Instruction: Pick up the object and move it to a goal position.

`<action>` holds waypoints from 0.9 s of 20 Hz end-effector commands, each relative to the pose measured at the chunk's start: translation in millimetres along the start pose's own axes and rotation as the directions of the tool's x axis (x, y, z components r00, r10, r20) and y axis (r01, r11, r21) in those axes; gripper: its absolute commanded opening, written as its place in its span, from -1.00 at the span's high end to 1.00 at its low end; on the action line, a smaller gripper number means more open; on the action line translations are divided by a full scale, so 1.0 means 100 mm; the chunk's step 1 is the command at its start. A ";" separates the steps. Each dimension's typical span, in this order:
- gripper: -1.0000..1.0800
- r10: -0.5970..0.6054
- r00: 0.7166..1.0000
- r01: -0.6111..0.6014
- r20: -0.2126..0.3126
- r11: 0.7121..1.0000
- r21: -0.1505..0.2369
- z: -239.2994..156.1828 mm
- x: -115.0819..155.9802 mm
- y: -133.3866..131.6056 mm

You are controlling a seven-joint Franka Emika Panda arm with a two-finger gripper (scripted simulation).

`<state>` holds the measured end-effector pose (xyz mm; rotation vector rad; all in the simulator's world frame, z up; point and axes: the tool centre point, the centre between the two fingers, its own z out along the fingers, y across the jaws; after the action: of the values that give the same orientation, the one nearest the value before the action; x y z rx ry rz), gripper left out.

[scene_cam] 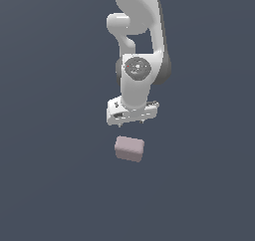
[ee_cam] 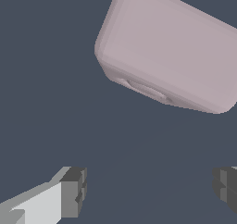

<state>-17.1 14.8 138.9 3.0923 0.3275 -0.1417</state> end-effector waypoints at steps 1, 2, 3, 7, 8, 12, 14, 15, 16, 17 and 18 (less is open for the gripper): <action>-0.92 -0.052 0.999 0.052 -0.003 0.999 -0.001 0.00 0.04 0.01; -0.92 -0.076 0.997 0.076 -0.005 0.997 -0.001 -0.01 0.06 0.01; -0.92 -0.101 0.995 0.101 -0.006 0.995 -0.001 -0.01 0.08 0.01; -0.92 -0.207 0.978 0.207 -0.013 0.978 -0.004 -0.02 0.16 0.03; -0.92 -0.233 0.972 0.233 -0.014 0.972 -0.004 -0.02 0.18 0.03; -0.92 -0.336 0.942 0.336 -0.021 0.942 -0.008 -0.03 0.26 0.05; -0.92 -0.386 0.922 0.386 -0.024 0.922 -0.010 -0.03 0.30 0.06; -0.92 -0.411 0.911 0.410 -0.026 0.912 -0.012 -0.03 0.32 0.06; -0.92 -0.435 0.900 0.435 -0.028 0.901 -0.013 -0.04 0.34 0.07; -0.92 -0.459 0.888 0.458 -0.029 0.889 -0.014 -0.04 0.36 0.07; -0.92 -0.482 0.876 0.482 -0.031 0.876 -0.016 -0.04 0.38 0.08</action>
<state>18.4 15.3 139.5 2.9542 1.0327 -0.1003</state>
